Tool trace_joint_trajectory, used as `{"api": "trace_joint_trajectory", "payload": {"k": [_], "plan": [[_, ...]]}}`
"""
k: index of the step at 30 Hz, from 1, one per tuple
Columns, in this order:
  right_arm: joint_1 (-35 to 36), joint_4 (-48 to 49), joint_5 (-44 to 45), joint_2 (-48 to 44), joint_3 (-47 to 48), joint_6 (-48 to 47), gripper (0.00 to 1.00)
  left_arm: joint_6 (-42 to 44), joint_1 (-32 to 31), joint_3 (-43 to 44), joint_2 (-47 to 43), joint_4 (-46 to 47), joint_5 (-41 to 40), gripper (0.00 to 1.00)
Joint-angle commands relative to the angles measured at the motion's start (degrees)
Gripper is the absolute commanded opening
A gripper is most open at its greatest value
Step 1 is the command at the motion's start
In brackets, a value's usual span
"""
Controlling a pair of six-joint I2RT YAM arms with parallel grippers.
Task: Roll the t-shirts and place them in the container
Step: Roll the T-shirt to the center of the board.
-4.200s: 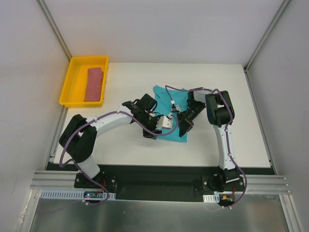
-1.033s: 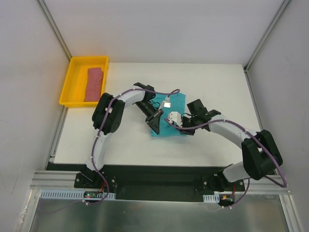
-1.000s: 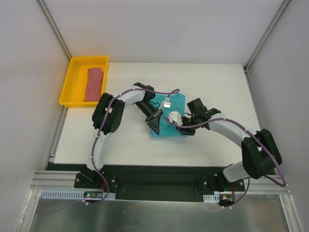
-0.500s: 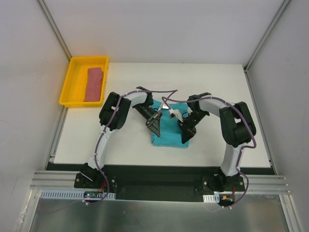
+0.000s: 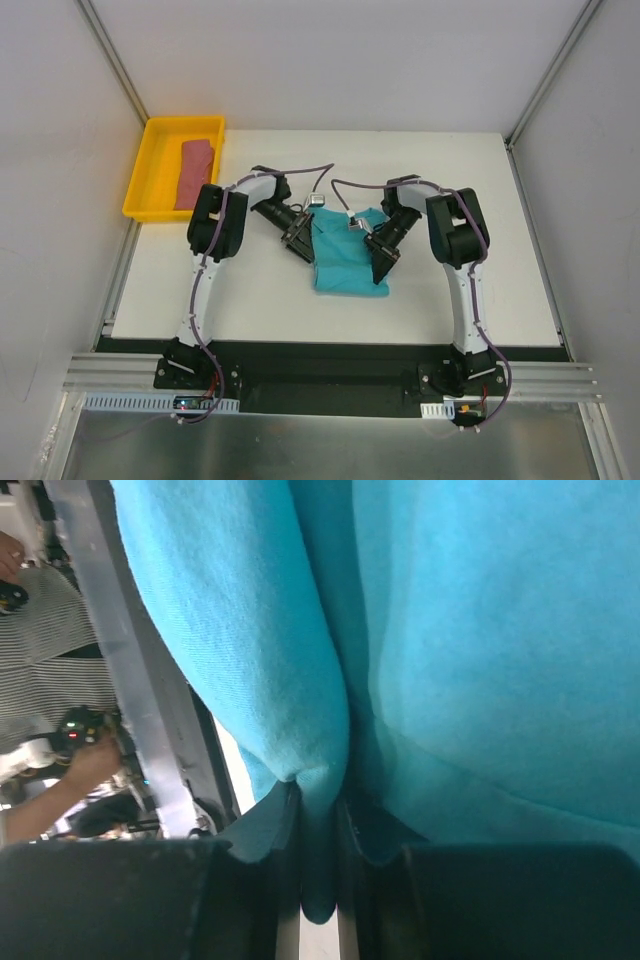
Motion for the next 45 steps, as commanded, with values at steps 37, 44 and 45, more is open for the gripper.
{"api": "trace_joint_trajectory", "payload": {"k": [37, 44, 45], "plan": [[0.4, -16.01, 0.96, 8.59, 9.72, 4.57, 0.07, 23.02, -25.03, -39.29, -39.13, 44.75, -36.65, 0.53], [0.4, -16.01, 0.87, 8.59, 9.63, 4.49, 0.07, 24.43, -27.05, -44.46, -37.89, 50.61, -44.7, 0.57], [0.4, -16.01, 0.69, 8.59, 9.63, 4.49, 0.07, 24.69, -27.49, -45.43, -37.89, 52.38, -46.74, 0.57]]}}
